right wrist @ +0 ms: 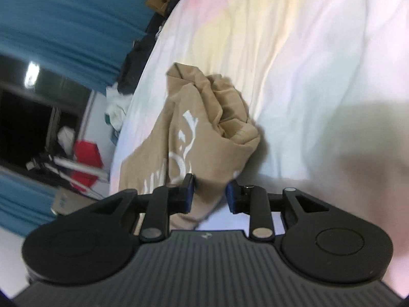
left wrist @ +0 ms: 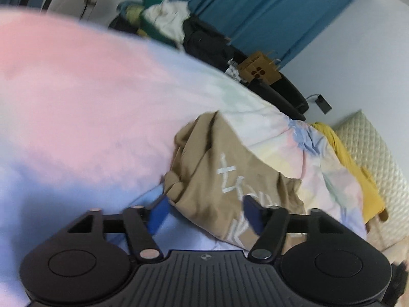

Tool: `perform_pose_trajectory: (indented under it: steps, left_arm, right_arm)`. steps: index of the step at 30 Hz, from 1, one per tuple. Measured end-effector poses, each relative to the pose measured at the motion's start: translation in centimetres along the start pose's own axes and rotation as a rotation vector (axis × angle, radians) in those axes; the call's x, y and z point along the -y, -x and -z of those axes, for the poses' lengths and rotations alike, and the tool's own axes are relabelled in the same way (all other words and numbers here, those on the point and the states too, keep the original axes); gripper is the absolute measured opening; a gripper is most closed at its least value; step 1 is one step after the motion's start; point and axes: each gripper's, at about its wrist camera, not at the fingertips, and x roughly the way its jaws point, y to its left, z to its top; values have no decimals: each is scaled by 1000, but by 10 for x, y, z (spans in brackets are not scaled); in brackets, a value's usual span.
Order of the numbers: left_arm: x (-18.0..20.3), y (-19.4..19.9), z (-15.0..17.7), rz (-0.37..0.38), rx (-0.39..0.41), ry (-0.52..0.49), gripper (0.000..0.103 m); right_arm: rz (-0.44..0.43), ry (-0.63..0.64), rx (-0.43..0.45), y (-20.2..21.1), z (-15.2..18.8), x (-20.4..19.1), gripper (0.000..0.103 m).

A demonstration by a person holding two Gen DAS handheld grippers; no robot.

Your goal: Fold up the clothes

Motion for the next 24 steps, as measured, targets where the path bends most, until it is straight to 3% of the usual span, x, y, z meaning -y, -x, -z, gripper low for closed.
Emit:
perform_pose_trajectory:
  steps: [1, 4, 7, 10, 13, 14, 18, 20, 24]
  left_arm:
    - [10, 14, -1, -24, 10, -52, 88]
    - [42, 53, -3, -96, 40, -195, 94]
    - [66, 93, 0, -121, 86, -272, 102]
    - [88, 134, 7, -129, 125, -333, 103]
    - [106, 171, 18, -121, 140, -386, 103]
    - [110, 180, 23, -119, 141, -399, 103]
    - [125, 218, 46, -123, 161, -448, 103]
    - [129, 235, 60, -127, 174, -484, 103]
    - [133, 261, 86, -120, 201, -539, 103]
  right_arm:
    - [16, 45, 0, 9, 1, -7, 30]
    - [41, 152, 9, 38, 6, -27, 30]
    - [13, 210, 25, 68, 3, -48, 31]
    - [-12, 274, 41, 103, 10, -68, 43]
    - [-41, 354, 69, 132, 17, -91, 66]
    - [-50, 386, 74, 141, 20, -97, 77]
    - [-75, 489, 66, 175, 38, -114, 81]
    - [-85, 528, 80, 190, 49, -119, 88]
    - [-96, 617, 135, 216, 76, -122, 88]
